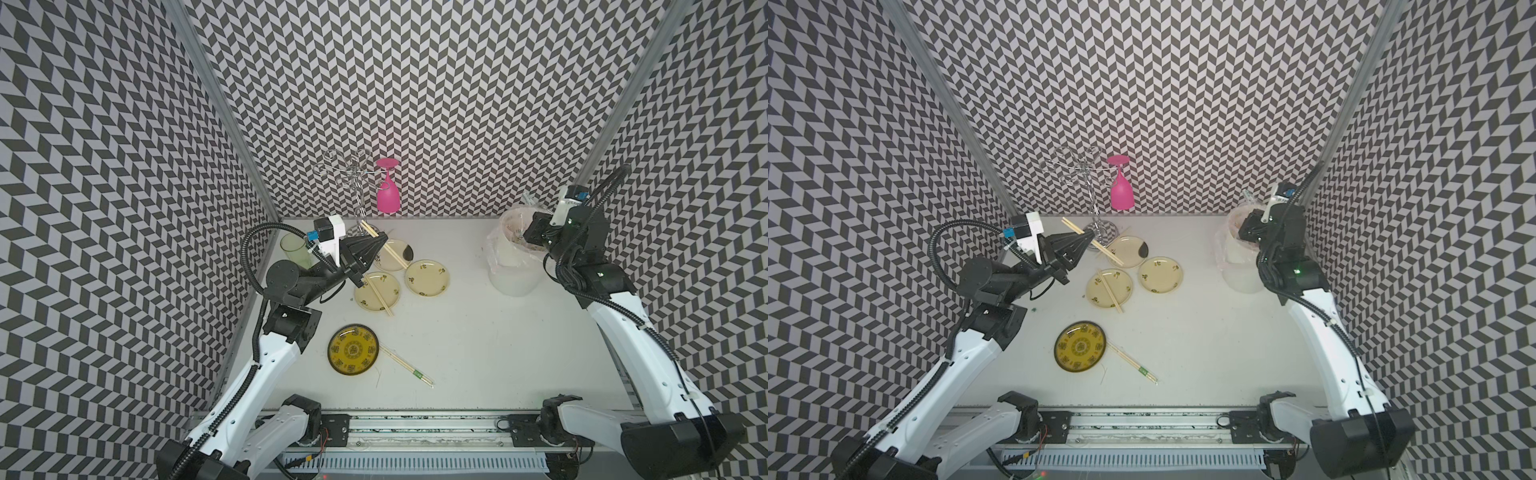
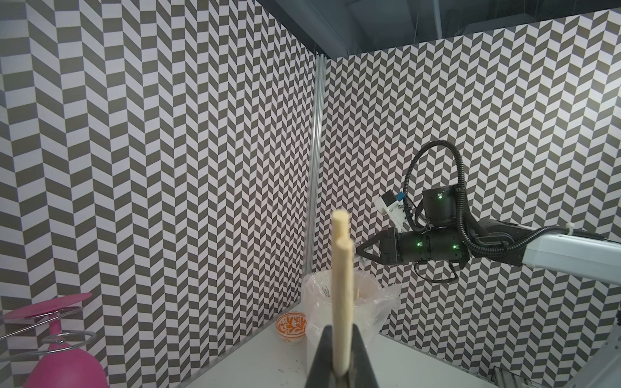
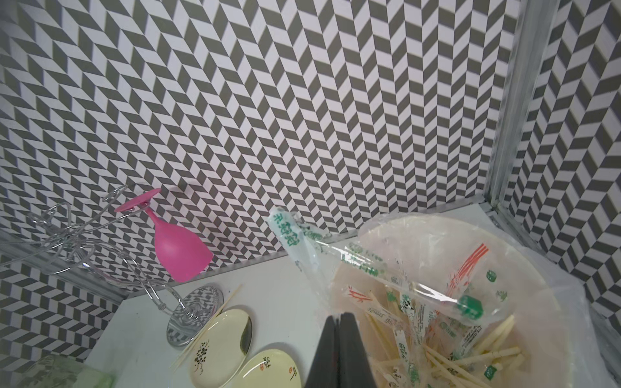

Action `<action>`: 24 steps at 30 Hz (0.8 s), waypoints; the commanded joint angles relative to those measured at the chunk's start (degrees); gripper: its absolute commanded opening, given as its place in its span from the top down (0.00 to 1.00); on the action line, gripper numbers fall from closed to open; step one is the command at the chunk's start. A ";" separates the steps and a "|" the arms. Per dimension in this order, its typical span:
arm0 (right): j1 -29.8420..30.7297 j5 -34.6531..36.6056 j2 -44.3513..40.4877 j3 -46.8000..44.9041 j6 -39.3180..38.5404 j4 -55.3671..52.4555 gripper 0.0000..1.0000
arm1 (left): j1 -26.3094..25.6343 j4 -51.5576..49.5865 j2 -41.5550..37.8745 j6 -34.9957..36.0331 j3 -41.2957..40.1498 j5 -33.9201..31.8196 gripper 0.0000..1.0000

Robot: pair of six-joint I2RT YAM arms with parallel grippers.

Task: Remove the packaging of disposable chopsticks
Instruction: Place the packet bag in the trash bin.

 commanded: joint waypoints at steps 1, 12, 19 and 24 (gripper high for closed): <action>-3.98 -6.78 1.24 -1.01 3.21 2.06 1.00 | -0.57 -0.42 -1.10 1.11 0.79 -0.81 1.00; -7.39 -10.84 1.26 -1.56 4.70 2.73 0.81 | -0.63 -1.02 -1.28 1.46 1.04 -0.90 1.00; -7.41 -10.32 0.65 -1.02 4.39 2.28 0.71 | -0.53 -1.36 -1.32 1.72 1.13 -0.99 1.00; -7.87 -10.23 2.29 -1.41 4.19 2.62 0.71 | -0.69 -1.47 -1.28 1.72 1.13 -1.03 1.00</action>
